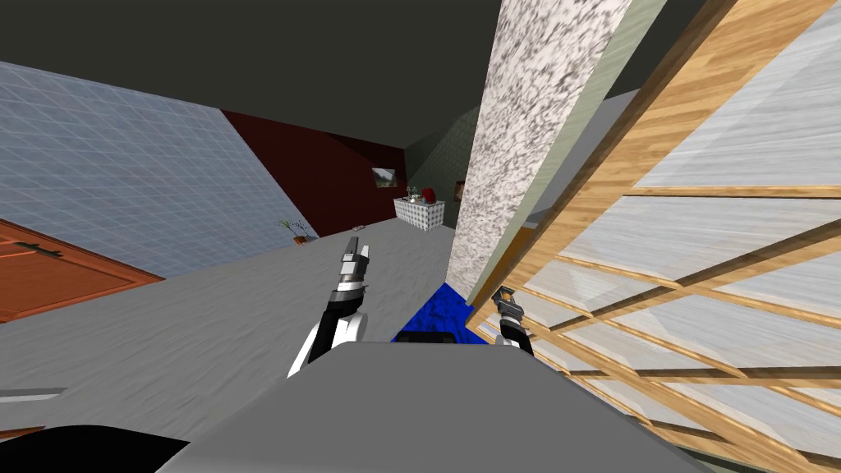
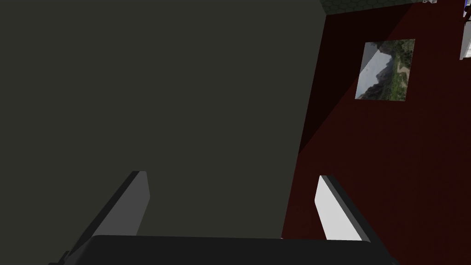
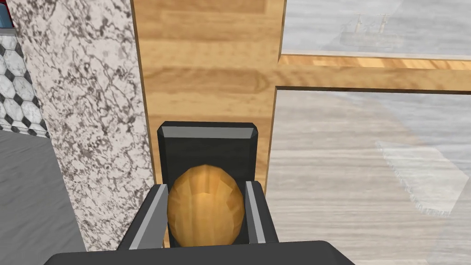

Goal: Pull the door open

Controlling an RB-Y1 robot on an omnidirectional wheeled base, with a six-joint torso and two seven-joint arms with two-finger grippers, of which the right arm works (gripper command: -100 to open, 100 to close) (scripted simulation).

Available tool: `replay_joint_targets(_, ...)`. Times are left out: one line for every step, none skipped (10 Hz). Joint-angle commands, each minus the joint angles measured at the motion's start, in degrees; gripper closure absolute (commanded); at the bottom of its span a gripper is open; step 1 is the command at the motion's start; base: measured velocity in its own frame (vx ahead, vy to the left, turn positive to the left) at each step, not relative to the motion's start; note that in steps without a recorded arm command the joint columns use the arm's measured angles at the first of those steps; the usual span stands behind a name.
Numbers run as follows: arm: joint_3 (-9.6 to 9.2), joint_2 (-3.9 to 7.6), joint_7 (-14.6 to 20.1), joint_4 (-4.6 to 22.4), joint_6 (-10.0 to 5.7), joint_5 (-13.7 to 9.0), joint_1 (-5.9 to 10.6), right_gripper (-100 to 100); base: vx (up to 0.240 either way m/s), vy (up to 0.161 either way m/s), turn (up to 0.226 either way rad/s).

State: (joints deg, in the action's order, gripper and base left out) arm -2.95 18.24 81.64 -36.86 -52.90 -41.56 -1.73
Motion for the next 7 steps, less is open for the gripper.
replay_joint_targets(-0.99, -0.03, 0.3, -1.7, 0.71, 0.5, -1.00, 100, -0.264, -0.034, 0.090)
replay_joint_targets(-1.74, 0.16, 0.8, -2.1, 0.78, 0.8, -1.12, 100, -0.252, 0.011, 0.077)
replay_joint_targets(-2.89, 0.46, 1.6, -2.6, 0.88, 1.4, -1.31, 100, -0.246, 0.028, 0.070)
replay_joint_targets(-3.97, 0.74, 2.4, -3.1, 0.98, 2.0, -1.48, 100, -0.270, 0.051, 0.074)
replay_joint_targets(-4.58, 0.90, 2.8, -3.4, 1.03, 2.3, -1.58, 100, -0.248, 0.027, 0.052)
replay_joint_targets(-5.27, 1.08, 3.3, -3.7, 1.09, 2.7, -1.69, 100, -0.258, 0.010, 0.054)
replay_joint_targets(-4.81, 1.13, 3.0, -3.5, 1.20, 2.5, -1.83, 100, -0.120, 0.010, 0.022)
